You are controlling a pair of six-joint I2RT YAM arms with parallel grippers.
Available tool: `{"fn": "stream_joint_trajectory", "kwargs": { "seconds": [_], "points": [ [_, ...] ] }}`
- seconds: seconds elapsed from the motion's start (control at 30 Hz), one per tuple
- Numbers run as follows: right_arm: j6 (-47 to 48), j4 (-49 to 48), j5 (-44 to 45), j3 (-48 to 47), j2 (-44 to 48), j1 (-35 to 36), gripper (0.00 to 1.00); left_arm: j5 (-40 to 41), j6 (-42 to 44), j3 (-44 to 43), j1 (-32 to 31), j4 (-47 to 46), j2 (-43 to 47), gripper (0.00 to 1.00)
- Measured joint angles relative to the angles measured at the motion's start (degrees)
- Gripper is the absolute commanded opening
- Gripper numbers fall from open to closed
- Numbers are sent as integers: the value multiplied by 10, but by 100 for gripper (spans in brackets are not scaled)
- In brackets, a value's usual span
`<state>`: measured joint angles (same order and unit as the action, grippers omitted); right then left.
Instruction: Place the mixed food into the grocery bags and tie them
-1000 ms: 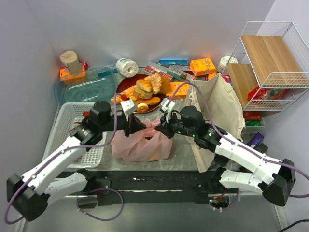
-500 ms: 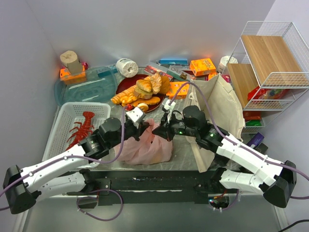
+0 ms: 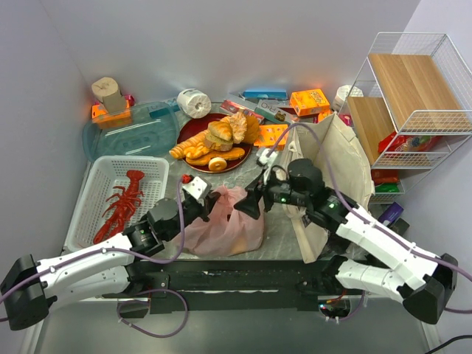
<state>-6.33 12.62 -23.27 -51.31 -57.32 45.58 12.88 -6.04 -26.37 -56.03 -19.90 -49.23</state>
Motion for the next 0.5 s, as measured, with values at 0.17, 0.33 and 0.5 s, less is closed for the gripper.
{"fn": "stream_joint_trajectory", "kwargs": {
  "seconds": [0.17,0.33,0.5],
  "points": [
    [-1,35,-21,-52,1,-57,66,-11,20,0,0,-4,11,1],
    [-4,40,-67,-143,-85,-110,48,-15,25,3,-1,-13,12,1],
    [12,63,-111,-188,-216,-121,42,-12,35,17,-8,-30,20,1]
  ]
}}
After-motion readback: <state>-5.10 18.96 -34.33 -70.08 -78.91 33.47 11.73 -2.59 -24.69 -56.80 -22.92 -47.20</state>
